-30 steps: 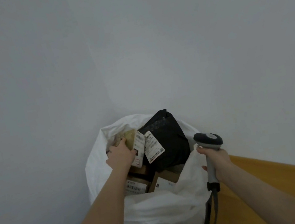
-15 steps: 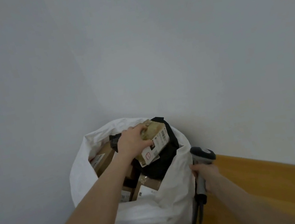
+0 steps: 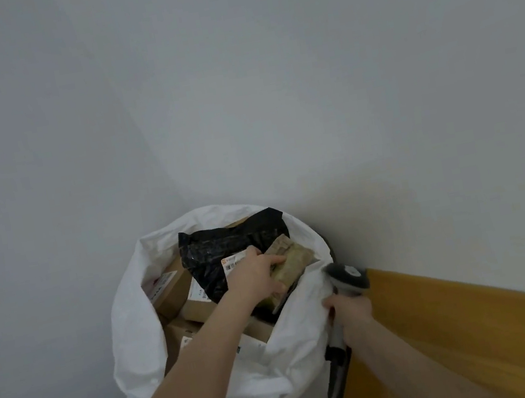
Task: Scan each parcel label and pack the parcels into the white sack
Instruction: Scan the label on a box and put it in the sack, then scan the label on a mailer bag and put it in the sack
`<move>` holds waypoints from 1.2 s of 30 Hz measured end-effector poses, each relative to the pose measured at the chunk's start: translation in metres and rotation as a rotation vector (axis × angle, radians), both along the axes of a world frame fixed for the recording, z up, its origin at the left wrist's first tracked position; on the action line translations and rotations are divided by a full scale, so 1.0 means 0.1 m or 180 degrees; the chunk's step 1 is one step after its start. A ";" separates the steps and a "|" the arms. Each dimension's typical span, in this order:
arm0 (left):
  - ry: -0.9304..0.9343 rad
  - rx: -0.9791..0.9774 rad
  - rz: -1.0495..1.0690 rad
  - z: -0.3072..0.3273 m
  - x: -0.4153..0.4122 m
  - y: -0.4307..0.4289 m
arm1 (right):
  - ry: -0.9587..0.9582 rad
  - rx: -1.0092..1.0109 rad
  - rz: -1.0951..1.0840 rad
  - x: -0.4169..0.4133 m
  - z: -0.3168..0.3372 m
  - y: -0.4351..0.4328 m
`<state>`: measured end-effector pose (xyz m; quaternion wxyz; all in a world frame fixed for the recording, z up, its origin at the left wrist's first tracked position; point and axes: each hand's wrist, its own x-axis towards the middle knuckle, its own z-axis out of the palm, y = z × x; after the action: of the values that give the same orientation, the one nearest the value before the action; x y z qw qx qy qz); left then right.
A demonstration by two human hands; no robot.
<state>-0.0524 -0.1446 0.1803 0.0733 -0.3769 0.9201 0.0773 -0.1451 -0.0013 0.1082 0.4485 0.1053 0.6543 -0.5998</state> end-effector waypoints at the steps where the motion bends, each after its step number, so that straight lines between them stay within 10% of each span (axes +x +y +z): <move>1: 0.0037 -0.0227 -0.0007 -0.01 0.00 0.01 | 0.0027 -0.0107 -0.0023 -0.04 0.07 -0.01; 9: 0.0116 -0.0058 -0.0086 -0.11 -0.11 0.07 | 0.0793 -0.0459 0.0162 -0.37 0.60 0.07; 15: 0.0201 0.0723 -0.0138 -0.11 -0.18 0.14 | 0.0539 -0.0459 0.0082 -0.34 0.42 0.32; 23: 0.0952 0.0281 0.0075 0.15 -0.32 0.49 | 0.0090 -0.0621 -0.0211 -0.28 0.46 0.69; 36: 0.1006 0.0609 -0.1244 -0.20 -0.66 2.09 | -0.0633 -0.0418 -0.0474 0.32 0.32 2.35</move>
<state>-0.1182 0.0645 0.1603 -0.0225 -0.1668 0.9639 0.2063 -0.1131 0.2339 0.1399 0.4713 0.1829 0.5563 -0.6595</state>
